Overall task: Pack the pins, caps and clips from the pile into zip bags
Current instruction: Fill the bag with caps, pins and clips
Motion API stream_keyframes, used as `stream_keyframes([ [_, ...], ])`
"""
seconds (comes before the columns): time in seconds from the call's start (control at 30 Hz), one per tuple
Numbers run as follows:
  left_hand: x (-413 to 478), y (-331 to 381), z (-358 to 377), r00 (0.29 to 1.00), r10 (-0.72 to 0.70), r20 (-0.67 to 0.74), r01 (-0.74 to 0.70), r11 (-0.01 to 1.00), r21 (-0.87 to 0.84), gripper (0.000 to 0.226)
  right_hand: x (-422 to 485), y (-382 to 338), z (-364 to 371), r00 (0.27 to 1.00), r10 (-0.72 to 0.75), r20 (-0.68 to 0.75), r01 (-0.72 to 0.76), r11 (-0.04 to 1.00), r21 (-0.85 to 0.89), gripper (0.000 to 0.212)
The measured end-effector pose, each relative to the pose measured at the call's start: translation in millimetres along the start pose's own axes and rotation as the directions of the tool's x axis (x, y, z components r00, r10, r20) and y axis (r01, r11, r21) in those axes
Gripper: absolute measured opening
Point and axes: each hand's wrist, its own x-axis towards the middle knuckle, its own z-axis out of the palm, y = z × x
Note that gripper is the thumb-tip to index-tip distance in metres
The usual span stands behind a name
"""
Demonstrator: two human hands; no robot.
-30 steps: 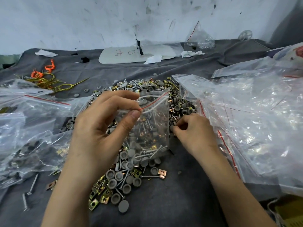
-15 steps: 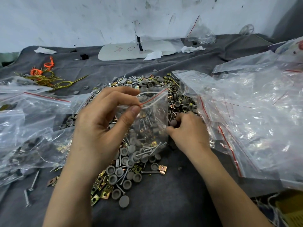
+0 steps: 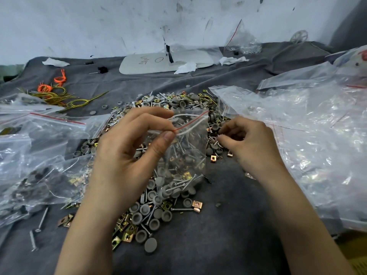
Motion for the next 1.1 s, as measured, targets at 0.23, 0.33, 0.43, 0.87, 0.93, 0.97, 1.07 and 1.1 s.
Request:
stream_keyframes([
  [0.23,1.1,4.8,1.8,0.998,-0.014,0.056,0.016,0.999,-0.037,0.009,-14.7,-35.6,-24.0,0.946,-0.164,-0.279,0.278,0.855,0.439,0.015],
  [0.33,1.1,9.4,3.2,0.997,0.014,0.075,-0.012,0.999,-0.030,0.009,-28.7,-57.0,-26.8,0.903,-0.278,-0.326,0.405,0.802,0.439,0.011],
  [0.43,1.0,13.0,6.8,0.993,0.073,0.095,-0.072,0.997,-0.017,0.012,-35.0,-63.6,-20.6,0.908,-0.348,-0.233,0.412,0.842,0.349,0.013],
  [0.87,1.4,5.7,0.2,0.998,0.033,-0.057,-0.035,0.999,-0.020,0.008,2.7,15.0,11.0,0.964,0.124,0.234,-0.067,0.969,-0.238,0.006],
  [0.93,1.1,4.1,-0.8,0.997,0.035,-0.072,-0.035,0.999,0.011,0.009,3.0,20.5,19.6,0.952,0.142,0.271,-0.024,0.918,-0.395,0.008],
  [0.97,0.6,3.5,-0.9,0.997,0.031,-0.077,-0.030,0.999,0.015,0.009,3.0,19.8,20.3,0.950,0.141,0.277,-0.018,0.914,-0.405,0.009],
  [1.07,0.1,2.6,-2.3,0.997,0.007,-0.082,-0.007,1.000,0.009,0.008,2.2,18.0,21.4,0.942,0.154,0.299,-0.022,0.915,-0.403,0.014],
  [1.1,0.1,2.4,-2.4,0.997,0.003,-0.080,-0.002,1.000,0.011,0.008,1.6,17.6,22.6,0.940,0.159,0.302,-0.020,0.910,-0.415,0.016],
])
